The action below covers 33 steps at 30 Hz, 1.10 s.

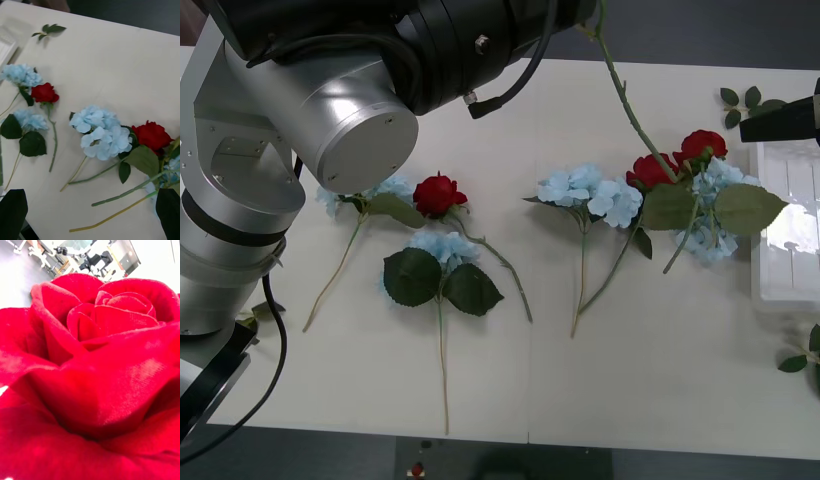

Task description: Put the red flowers into the right box and the blue flowers into the left box

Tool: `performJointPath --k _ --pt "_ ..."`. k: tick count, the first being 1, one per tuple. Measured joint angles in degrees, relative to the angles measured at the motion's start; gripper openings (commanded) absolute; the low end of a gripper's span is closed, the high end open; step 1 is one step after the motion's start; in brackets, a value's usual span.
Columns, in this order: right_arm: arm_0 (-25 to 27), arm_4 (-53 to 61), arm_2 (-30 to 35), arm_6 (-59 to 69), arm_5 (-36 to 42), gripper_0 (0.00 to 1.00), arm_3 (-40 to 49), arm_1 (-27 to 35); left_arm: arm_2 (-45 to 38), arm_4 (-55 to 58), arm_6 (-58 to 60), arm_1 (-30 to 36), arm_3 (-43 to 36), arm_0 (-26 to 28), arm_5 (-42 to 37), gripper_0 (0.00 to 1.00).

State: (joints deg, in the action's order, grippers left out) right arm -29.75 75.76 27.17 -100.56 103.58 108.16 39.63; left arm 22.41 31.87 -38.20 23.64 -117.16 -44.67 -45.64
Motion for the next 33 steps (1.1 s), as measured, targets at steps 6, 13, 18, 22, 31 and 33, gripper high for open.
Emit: performJointPath --k 6,13,18,22,31,33 --pt "0.0 8.8 2.5 -5.0 1.1 1.00 -3.6 0.0 0.4 -2.4 5.7 -0.1 0.0 0.0 1.6 0.00" --pt "-2.6 11.7 -1.8 -9.7 1.1 1.00 -8.2 -0.6 2.6 -3.8 10.0 -0.1 0.0 0.0 2.2 0.00" --pt "-6.4 11.7 -1.9 -9.7 1.1 1.00 -10.6 -4.8 2.7 -3.8 10.0 -0.1 0.0 0.0 2.2 0.00" --pt "-8.6 11.7 -2.0 -9.6 1.1 1.00 -12.8 -7.7 2.7 -3.8 10.0 -0.1 0.0 0.0 2.2 0.00" --pt "-12.0 11.7 -2.5 -0.7 1.1 1.00 -17.2 -11.7 2.7 -3.8 10.0 -0.1 0.0 0.0 2.2 0.00" --pt "-12.5 12.1 -3.6 0.9 1.1 1.00 -18.2 -12.2 2.7 -3.8 10.0 -0.1 0.0 0.0 2.2 0.00"
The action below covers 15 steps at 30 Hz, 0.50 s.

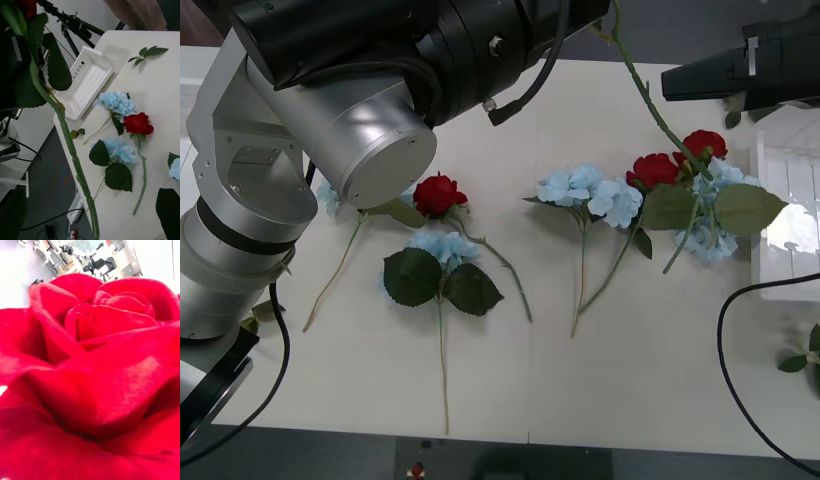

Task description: Put the red flowers into the right box and the blue flowers into the left box

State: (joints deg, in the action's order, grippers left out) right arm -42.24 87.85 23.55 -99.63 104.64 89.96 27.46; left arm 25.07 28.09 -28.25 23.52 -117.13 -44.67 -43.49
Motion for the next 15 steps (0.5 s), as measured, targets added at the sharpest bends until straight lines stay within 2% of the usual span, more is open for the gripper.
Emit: performJointPath --k 6,7,8,9,11,12,15 --pt "-0.5 1.0 -4.3 2.5 -1.0 1.00 -1.8 -0.1 0.0 0.0 0.0 0.0 0.0 0.0 0.0 0.00" --pt "-0.5 1.0 -4.7 2.5 -1.2 0.95 -1.8 -0.1 0.0 0.0 0.0 0.0 0.0 0.0 0.0 0.00" --pt "-0.5 1.0 -5.1 2.5 -1.3 0.53 -1.8 -0.2 0.0 0.0 0.0 0.0 0.0 0.0 0.0 0.00" --pt "-0.5 1.0 -5.4 2.5 -1.6 0.21 -1.8 -0.4 0.0 0.0 0.0 0.0 0.0 0.0 0.0 0.00" --pt "-0.5 1.0 -5.7 2.5 -2.2 0.05 -1.8 -1.0 0.0 0.0 0.0 0.0 0.0 0.0 0.0 0.00" --pt "-0.5 1.0 -5.7 2.6 -2.3 0.01 -1.8 -1.3 0.0 0.0 0.0 0.0 0.0 0.0 0.0 0.00" --pt "-0.5 1.0 -5.7 3.1 -2.3 0.00 -1.8 -2.1 0.0 0.0 0.0 0.0 0.0 0.0 0.0 0.00"
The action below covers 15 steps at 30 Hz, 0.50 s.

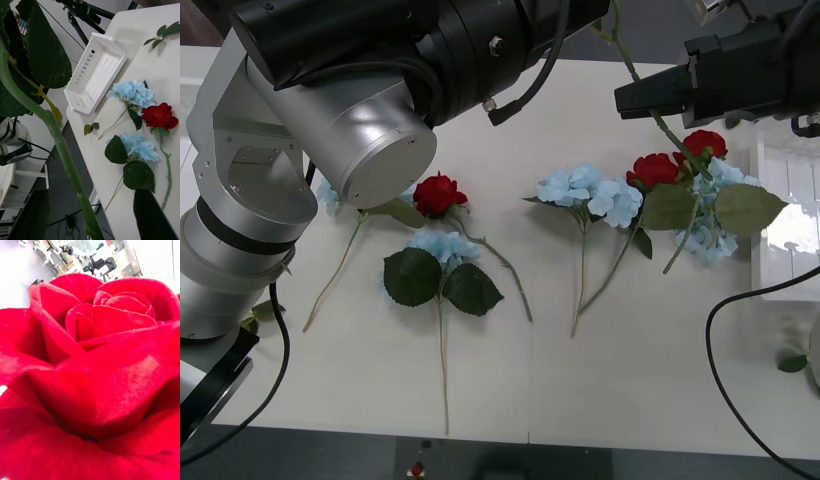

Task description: Put the red flowers into the right box and the blue flowers into the left box

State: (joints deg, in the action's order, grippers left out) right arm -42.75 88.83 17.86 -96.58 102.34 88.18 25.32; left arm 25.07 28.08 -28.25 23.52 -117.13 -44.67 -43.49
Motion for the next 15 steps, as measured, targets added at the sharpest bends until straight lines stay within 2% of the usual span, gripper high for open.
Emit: performJointPath --k 12,13,14,15 --pt "0.0 1.4 0.0 0.1 0.0 0.00 0.0 -0.3 0.0 0.0 0.0 0.0 0.1 0.0 0.0 0.00" --pt "0.0 1.5 0.0 0.1 0.0 0.00 0.0 -0.3 0.0 -0.1 0.0 0.0 0.1 0.0 0.0 0.35" --pt "0.0 1.5 0.0 0.1 0.0 0.00 0.0 -0.3 0.0 -0.1 0.0 0.0 0.1 0.0 0.0 0.87" --pt "0.0 1.5 0.0 0.2 0.0 0.00 0.0 -0.3 0.0 -0.1 0.0 0.0 0.1 0.0 0.0 1.00"
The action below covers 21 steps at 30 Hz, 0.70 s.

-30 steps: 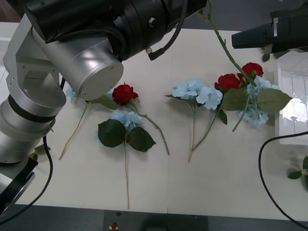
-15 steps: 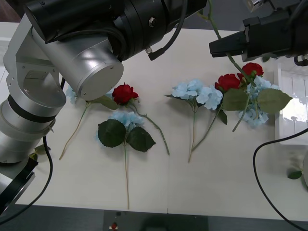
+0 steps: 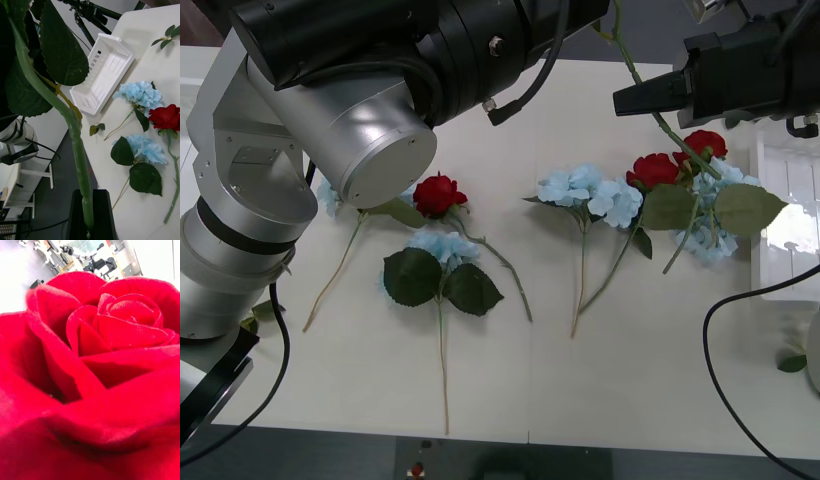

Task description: Put the red flowers into the right box and the blue flowers into the left box

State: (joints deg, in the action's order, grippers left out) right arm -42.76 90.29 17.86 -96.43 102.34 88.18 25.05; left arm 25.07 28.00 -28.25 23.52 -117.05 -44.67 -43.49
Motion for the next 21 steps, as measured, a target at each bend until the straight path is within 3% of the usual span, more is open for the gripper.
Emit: performJointPath --k 14,21 --pt "0.0 0.0 0.4 0.1 0.0 0.00 0.0 0.4 0.0 0.0 0.0 0.0 0.0 0.0 0.0 1.00" --pt "0.4 -2.4 1.3 0.1 0.0 0.00 0.0 7.4 0.0 0.0 0.0 0.0 0.0 0.0 0.0 1.00"
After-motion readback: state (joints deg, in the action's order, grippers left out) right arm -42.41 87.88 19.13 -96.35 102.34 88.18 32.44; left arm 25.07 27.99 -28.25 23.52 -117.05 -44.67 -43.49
